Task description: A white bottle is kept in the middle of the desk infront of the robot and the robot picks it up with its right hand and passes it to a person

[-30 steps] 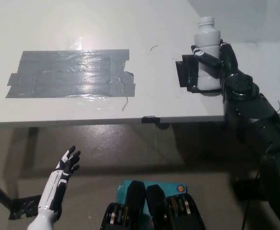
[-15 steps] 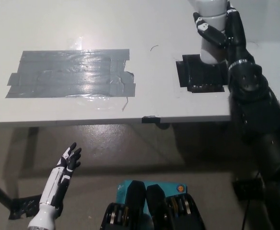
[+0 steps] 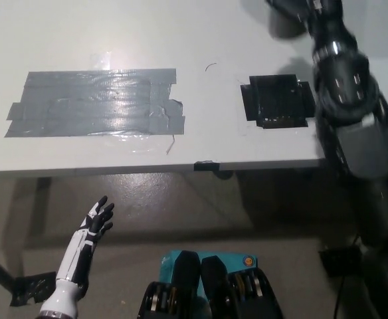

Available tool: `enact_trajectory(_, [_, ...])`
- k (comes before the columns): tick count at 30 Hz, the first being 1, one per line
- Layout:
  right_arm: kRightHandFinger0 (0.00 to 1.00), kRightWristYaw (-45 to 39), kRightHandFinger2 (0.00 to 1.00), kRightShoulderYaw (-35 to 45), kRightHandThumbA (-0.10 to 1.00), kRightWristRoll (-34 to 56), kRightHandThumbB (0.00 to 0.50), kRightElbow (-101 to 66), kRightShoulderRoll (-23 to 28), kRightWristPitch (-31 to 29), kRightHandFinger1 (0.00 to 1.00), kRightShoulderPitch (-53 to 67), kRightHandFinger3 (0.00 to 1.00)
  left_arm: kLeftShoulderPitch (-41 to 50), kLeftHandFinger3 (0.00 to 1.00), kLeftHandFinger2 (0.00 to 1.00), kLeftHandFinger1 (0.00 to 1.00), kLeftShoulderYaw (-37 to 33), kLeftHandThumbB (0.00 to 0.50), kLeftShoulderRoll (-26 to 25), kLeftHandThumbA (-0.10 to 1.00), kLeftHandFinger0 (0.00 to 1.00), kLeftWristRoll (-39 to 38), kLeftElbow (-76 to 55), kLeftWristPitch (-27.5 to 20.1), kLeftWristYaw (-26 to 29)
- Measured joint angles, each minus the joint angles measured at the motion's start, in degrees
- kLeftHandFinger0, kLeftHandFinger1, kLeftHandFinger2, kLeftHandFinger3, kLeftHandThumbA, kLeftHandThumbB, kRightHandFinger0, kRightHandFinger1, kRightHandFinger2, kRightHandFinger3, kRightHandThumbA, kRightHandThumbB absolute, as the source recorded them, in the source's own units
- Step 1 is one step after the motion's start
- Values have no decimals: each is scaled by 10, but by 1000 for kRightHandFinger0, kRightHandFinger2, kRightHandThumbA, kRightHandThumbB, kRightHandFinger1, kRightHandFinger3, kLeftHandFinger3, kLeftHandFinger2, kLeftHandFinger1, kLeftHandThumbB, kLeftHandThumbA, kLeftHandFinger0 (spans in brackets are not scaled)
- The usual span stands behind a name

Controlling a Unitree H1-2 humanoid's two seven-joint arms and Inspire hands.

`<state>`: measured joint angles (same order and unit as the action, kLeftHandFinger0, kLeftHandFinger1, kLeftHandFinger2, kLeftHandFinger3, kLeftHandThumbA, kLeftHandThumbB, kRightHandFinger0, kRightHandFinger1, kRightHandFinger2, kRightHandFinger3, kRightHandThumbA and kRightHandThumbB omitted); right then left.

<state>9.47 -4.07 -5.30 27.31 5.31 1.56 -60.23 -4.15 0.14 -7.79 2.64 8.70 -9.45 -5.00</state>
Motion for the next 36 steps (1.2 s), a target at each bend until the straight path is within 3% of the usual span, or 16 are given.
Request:
enact_trajectory(4, [8, 0, 870, -6, -100, -6, 118, 59, -16, 4, 512, -57, 958, -3, 1000, 1000, 1000, -1, 281, -1, 1000, 1000, 6, 0, 0, 0])
enact_trajectory(5, [292, 0, 1000, -7, -100, -6, 122, 70, -21, 5, 803, -62, 1000, -4, 1000, 1000, 1000, -1, 289, -1, 1000, 1000, 7, 0, 0, 0])
enact_trajectory(6, [437, 0, 1000, -9, -100, -7, 123, 81, -24, 5, 933, -66, 957, -4, 1000, 1000, 1000, -2, 291, -1, 1000, 1000, 8, 0, 0, 0])
enact_trajectory(8, [293, 0, 707, -14, -100, -10, 129, 101, -32, 6, 647, -71, 831, -4, 1000, 1000, 1000, -2, 302, -1, 991, 1000, 10, 0, 0, 0])
enact_trajectory(9, [151, 0, 541, -18, -100, -13, 144, 115, -37, 6, 459, -72, 793, -5, 1000, 1000, 1000, -2, 295, -1, 989, 1000, 11, 0, 0, 0])
enact_trajectory(10, [151, 0, 541, -21, -100, -15, 144, 125, -40, 5, 459, -73, 793, -5, 1000, 1000, 1000, -2, 295, -1, 989, 1000, 12, 0, 0, 0])
enact_trajectory(11, [7, 0, 703, -22, -100, -16, 136, 133, -42, 5, 328, -74, 867, -6, 1000, 1000, 1000, -2, 295, -1, 994, 1000, 12, 0, 0, 0])
enact_trajectory(13, [0, 1, 832, -25, -100, -22, 126, 167, -52, 4, 349, -79, 961, -9, 1000, 1000, 1000, -2, 304, -1, 987, 1000, 13, 0, 0, 0])
enact_trajectory(15, [3, 1, 912, -27, -100, -24, 124, 189, -58, 3, 430, -85, 982, -10, 1000, 1000, 1000, -3, 307, -1, 995, 1000, 14, 0, 0, 0])
enact_trajectory(16, [1, 2, 881, -28, -100, -25, 127, 203, -61, 2, 451, -89, 993, -11, 1000, 1000, 1000, -3, 314, -1, 985, 1000, 14, 0, 1, 0])
enact_trajectory(21, [0, 6, 767, -32, -100, -32, 132, 244, -71, -9, 443, -99, 826, -11, 1000, 1000, 1000, -5, 330, -1, 985, 1000, 15, 0, 2, 0])
enact_trajectory(25, [2, 9, 819, -32, -100, -33, 100, 291, -79, -24, 480, -101, 926, -11, 1000, 1000, 1000, -8, 325, -3, 974, 1000, 17, -5, 8, -1])
enact_trajectory(27, [5, 10, 858, -33, -100, -34, 113, 328, -80, -34, 500, -103, 1000, -11, 1000, 1000, 1000, -11, 342, -3, 984, 1000, 19, -8, 14, -1])
enact_trajectory(29, [15, 10, 881, -33, -100, -34, 115, 347, -80, -38, 511, -103, 1000, -11, 1000, 1000, 1000, -13, 323, -3, 969, 1000, 20, -11, 21, -1])
enact_trajectory(32, [0, 11, 828, -33, -100, -34, 130, 372, -81, -43, 433, -103, 942, -11, 1000, 1000, 1000, -18, 285, -3, 949, 1000, 26, -13, 29, 0])
enact_trajectory(36, [0, 18, 871, -33, -100, -34, 140, 401, -82, -59, 464, -104, 907, -12, 1000, 1000, 1000, -26, 272, -3, 925, 1000, 32, -13, 31, 0])
